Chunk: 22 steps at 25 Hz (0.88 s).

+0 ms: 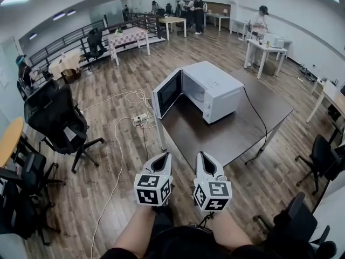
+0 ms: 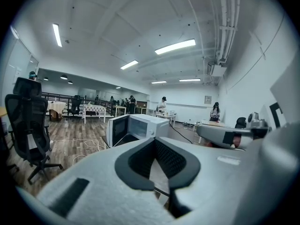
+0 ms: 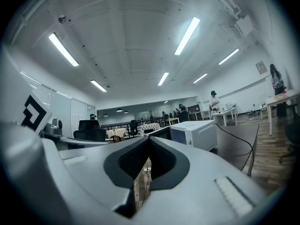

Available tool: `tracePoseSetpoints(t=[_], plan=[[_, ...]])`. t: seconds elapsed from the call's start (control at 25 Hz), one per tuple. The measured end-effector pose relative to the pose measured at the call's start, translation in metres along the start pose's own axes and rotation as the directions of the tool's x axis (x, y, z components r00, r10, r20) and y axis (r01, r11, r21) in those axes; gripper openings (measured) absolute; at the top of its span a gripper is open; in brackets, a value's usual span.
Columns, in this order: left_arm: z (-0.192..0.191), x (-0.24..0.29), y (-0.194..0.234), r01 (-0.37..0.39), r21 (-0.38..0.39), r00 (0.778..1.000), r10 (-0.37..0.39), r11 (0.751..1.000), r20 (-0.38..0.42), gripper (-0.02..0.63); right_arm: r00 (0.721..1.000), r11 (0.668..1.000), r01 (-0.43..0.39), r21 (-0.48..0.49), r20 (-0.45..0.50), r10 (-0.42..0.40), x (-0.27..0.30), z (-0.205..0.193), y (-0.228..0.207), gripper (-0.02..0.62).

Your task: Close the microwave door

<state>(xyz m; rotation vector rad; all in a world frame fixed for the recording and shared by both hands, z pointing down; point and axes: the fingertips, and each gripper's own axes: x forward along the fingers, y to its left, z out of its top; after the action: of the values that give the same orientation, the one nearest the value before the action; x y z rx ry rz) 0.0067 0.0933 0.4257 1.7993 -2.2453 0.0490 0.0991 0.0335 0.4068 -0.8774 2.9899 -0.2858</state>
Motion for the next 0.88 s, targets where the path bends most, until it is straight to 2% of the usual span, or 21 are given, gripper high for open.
tracePoseSetpoints(t=[0.44,0.88], plan=[[0.014,0.061,0.036,0.028,0.008,1.0,-0.029,1.0,0.009,0.009,1.0,0.999,0.02,-0.045,-0.007,-0.02,0.066,0.001,-0.015,0.008],[0.05,0.147,0.117,0.031,-0.015,1.0,-0.031,0.999,0.001,0.009,1.0,0.998,-0.004,-0.07,-0.016,0.003,0.182,0.014,-0.012,0.008]])
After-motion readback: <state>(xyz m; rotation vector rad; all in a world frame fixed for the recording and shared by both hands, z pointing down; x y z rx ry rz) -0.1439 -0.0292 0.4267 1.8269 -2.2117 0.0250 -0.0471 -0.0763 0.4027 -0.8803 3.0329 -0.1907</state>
